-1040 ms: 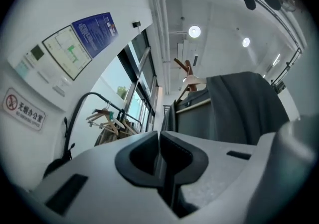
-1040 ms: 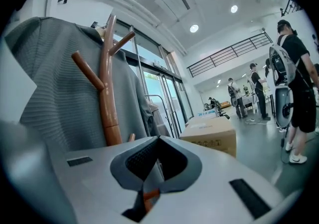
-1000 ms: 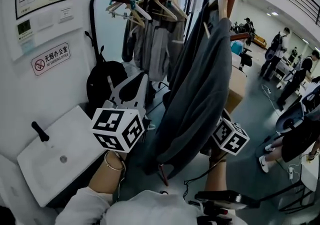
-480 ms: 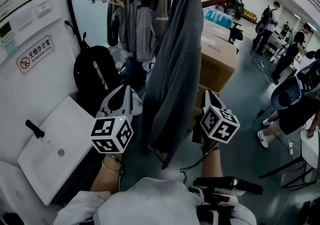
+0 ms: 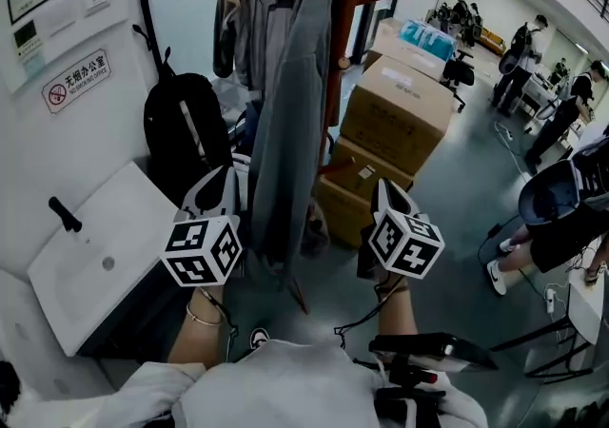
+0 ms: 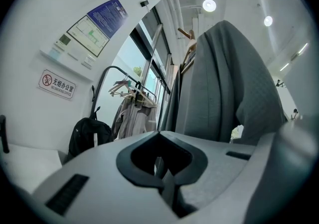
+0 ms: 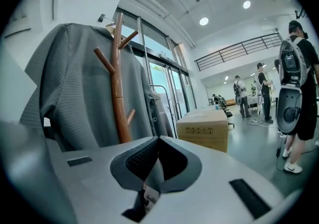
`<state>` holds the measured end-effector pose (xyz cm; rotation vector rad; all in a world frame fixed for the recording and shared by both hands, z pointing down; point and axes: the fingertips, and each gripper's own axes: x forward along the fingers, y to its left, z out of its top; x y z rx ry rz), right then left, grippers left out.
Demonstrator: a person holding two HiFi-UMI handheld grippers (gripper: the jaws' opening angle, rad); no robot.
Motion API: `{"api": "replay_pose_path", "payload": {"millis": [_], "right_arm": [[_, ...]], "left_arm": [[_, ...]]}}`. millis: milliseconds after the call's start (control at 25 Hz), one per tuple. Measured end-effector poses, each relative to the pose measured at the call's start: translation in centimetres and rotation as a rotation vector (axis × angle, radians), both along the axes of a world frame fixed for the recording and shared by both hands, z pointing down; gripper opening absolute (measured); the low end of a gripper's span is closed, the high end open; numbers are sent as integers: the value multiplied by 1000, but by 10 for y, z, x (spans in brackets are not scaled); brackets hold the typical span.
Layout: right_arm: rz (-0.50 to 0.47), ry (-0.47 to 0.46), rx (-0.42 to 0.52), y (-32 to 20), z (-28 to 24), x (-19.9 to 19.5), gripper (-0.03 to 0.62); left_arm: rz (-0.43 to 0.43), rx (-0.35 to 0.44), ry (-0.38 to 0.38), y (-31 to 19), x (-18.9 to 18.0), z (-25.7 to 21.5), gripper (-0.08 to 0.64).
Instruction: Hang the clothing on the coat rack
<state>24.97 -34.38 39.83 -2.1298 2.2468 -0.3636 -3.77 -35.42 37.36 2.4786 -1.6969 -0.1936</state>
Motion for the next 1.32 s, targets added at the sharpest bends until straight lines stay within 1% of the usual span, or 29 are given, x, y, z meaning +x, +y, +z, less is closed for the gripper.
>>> {"api": "replay_pose_path", "payload": {"millis": [120, 240, 440, 640, 920, 1160, 1320], "right_arm": [[-30, 1, -1, 6, 3, -1, 23], [-48, 10, 10, 11, 3, 0, 23], [-86, 89, -5, 16, 5, -3, 21], [-125, 93, -9, 16, 7, -10, 21], [-131, 92, 2, 16, 3, -11, 21], [-120, 97, 10, 17, 2, -11, 21], [-126, 95, 11, 15, 2, -13, 21]], "left_arm": [[-26, -13, -3, 8, 0, 4, 8], [-31, -17, -16, 16, 5, 4, 8], [-43, -23, -21, 27, 13, 6, 8], [-57, -28, -18, 34, 14, 8, 8], [-67, -37, -24, 38, 13, 11, 8], [-72, -31, -55, 38, 12, 9, 8], [-75, -31, -57, 38, 11, 10, 8]]}}
